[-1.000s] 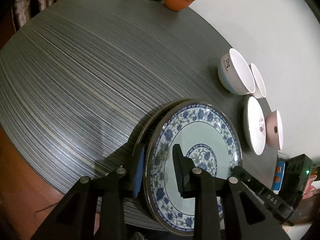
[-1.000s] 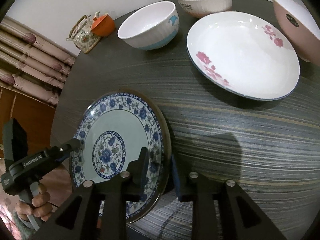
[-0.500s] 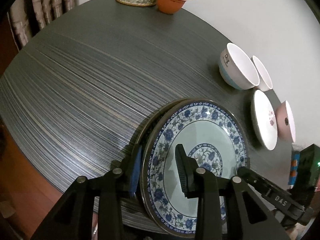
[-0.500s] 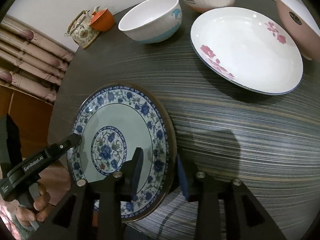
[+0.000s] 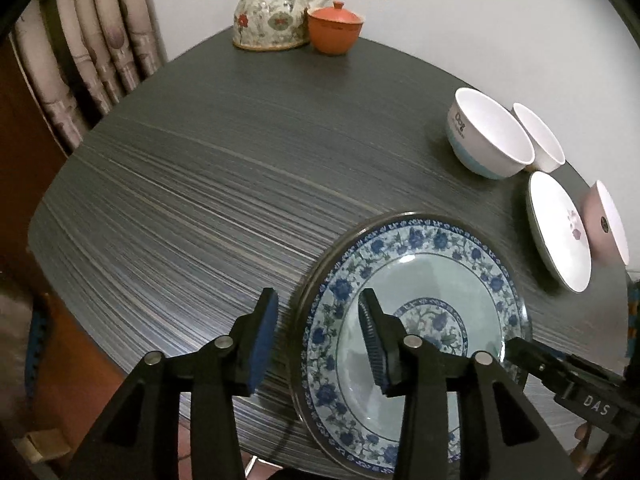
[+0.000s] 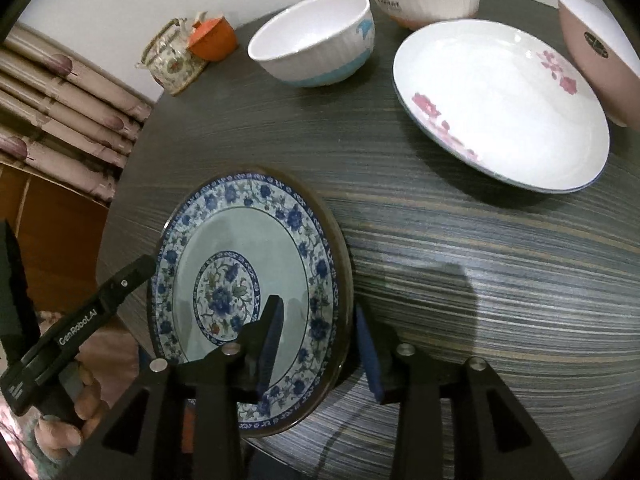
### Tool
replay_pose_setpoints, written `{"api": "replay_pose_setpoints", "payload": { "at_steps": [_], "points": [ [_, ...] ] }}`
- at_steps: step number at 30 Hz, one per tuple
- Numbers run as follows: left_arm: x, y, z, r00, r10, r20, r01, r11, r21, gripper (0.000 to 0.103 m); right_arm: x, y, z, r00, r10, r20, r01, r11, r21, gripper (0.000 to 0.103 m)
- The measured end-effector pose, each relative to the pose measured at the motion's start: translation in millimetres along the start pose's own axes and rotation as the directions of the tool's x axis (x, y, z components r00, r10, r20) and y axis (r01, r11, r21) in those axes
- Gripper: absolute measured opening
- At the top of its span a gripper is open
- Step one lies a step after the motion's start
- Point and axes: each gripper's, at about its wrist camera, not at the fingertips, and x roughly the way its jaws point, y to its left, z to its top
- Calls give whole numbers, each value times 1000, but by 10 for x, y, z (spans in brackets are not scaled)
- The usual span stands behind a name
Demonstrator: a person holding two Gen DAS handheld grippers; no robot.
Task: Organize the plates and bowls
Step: 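Move the left tool to the white pink-flowered plate and grip its rim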
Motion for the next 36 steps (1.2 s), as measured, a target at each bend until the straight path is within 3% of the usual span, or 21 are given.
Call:
{"api": "replay_pose_setpoints", "payload": {
  "at_steps": [9, 19, 25, 29, 36],
  "points": [
    [-81, 6, -13, 998, 32, 52, -32, 999, 1, 45, -508, -453, 52, 987, -31, 155, 26, 999, 35, 38],
    [-208, -207, -2, 997, -5, 78, 0, 998, 57, 45, -902, -1246, 271, 947, -126, 294, 93, 988, 124, 38],
    [-278, -754, 159, 986, -141, 91, 127, 982, 137, 46, -865, -1446, 454, 928, -180, 326, 152, 982, 112, 38],
    [-126, -1114, 307, 977, -208, 50, 199, 968, 151, 45, -770, -1587, 561, 936, -173, 306, 139, 982, 129, 36],
    [320, -1656, 534, 965, -255, -56, 260, 957, 128, 45, -617, -1738, 773, 949, -151, 277, 120, 985, 125, 36]
  ]
}}
